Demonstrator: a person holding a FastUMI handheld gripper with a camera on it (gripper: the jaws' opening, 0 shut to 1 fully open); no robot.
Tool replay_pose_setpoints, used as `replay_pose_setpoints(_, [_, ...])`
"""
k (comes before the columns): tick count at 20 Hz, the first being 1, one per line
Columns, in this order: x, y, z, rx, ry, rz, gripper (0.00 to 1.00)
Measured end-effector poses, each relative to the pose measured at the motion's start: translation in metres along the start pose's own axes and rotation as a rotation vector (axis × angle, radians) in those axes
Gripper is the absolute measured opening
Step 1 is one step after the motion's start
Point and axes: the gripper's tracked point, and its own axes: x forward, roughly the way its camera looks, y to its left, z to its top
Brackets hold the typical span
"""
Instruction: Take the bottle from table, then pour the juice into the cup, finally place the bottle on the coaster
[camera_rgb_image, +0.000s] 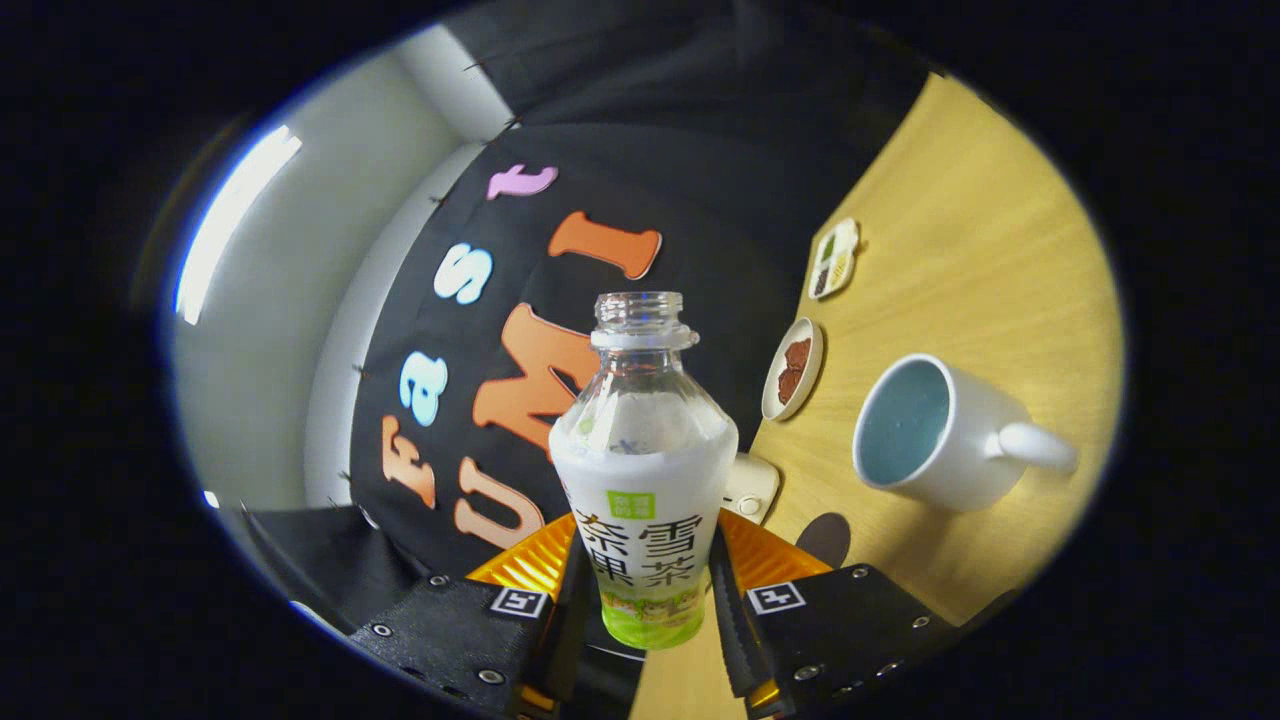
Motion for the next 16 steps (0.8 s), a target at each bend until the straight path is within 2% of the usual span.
replay_pose_setpoints(7, [0.008,0.034,0.006,-0.450,-0.075,0.075,0.57])
replay_pose_setpoints(12, [0.018,0.051,-0.005,-0.779,-0.061,0.065,0.58])
replay_pose_setpoints(16, [0.033,0.050,-0.017,-1.010,-0.056,0.011,0.58])
